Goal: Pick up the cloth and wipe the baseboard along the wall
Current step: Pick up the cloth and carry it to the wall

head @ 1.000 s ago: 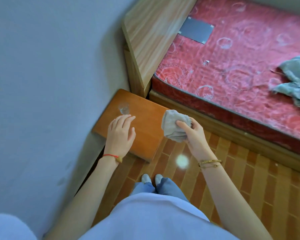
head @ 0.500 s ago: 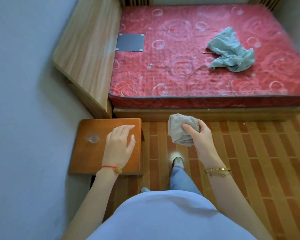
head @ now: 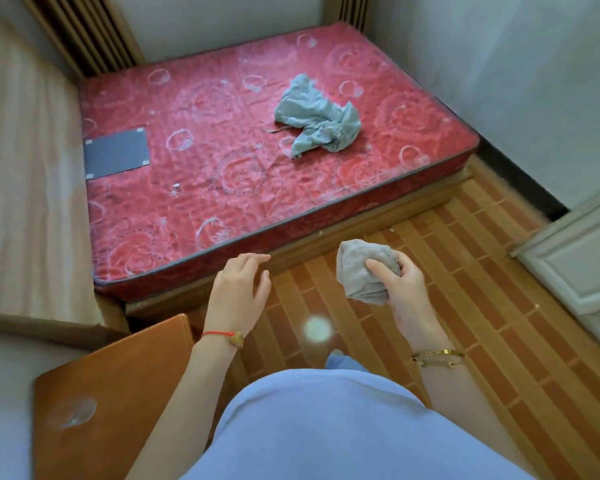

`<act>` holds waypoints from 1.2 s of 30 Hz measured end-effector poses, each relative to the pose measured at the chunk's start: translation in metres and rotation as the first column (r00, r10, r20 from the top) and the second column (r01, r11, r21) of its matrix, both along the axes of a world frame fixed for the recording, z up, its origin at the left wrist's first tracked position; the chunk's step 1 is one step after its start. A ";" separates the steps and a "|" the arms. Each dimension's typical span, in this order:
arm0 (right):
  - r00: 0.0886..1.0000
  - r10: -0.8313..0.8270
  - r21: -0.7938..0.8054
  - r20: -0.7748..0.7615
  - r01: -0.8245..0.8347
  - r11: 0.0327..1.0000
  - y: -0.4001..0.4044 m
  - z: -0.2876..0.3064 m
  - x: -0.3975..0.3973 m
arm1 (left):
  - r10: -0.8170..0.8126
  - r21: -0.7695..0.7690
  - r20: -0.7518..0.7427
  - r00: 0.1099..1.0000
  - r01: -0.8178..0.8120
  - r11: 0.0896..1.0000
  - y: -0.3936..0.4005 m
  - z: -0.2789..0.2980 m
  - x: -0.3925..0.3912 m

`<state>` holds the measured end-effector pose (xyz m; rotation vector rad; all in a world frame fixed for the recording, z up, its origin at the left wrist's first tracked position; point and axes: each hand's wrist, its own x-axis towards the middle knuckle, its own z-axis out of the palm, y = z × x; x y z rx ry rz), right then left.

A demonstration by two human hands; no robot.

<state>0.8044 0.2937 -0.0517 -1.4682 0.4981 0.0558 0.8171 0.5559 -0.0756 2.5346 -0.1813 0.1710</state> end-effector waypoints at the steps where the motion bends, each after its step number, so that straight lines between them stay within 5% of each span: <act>1: 1.000 -0.023 -0.001 0.009 0.023 1.000 -0.015 0.004 0.007 | -0.024 -0.011 0.007 1.000 0.024 1.000 -0.016 0.003 0.014; 11: 0.925 -0.378 0.022 0.040 0.378 0.926 -0.130 0.009 0.041 | -0.282 -0.045 -0.012 0.959 0.281 0.959 -0.143 0.014 0.117; 23: 0.678 -0.733 0.050 -0.052 0.735 0.676 -0.232 -0.017 0.083 | -0.619 -0.020 -0.069 0.782 0.619 0.785 -0.304 0.004 0.252; 36: 0.267 -0.964 0.111 -0.006 0.958 0.265 -0.346 -0.006 0.125 | -0.928 0.038 -0.063 0.367 0.930 0.365 -0.522 0.021 0.363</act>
